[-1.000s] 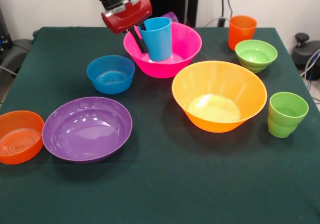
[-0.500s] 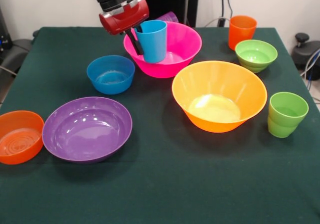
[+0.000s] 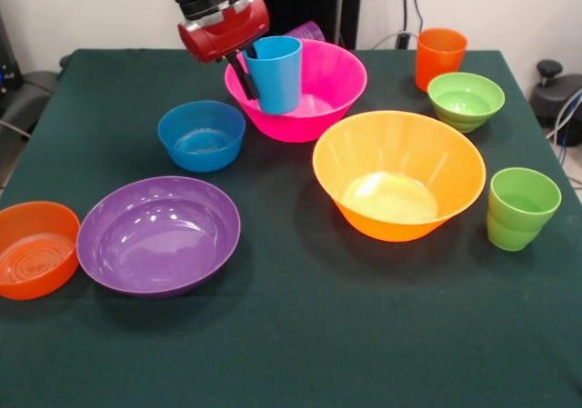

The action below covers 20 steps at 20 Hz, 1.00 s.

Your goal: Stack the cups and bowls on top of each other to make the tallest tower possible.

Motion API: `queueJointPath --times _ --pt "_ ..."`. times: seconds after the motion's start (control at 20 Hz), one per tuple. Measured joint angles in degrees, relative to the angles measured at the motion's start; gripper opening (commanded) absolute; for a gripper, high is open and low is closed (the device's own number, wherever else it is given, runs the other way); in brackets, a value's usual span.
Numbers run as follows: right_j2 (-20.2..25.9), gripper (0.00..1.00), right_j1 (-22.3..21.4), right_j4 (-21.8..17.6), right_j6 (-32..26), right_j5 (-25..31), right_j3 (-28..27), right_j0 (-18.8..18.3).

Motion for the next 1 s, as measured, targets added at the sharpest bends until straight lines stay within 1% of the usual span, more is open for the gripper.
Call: queueJointPath --times 0.3,0.6,0.95,1.0 --pt "0.0 0.0 -0.7 1.1 0.0 1.2 -1.0 1.6" --pt "0.0 0.0 -0.7 3.3 0.0 5.6 -3.8 3.8" --pt "0.0 0.0 1.6 5.4 0.0 13.1 -11.4 7.0" --pt "0.0 0.0 2.6 5.7 0.0 14.9 -14.1 8.0"
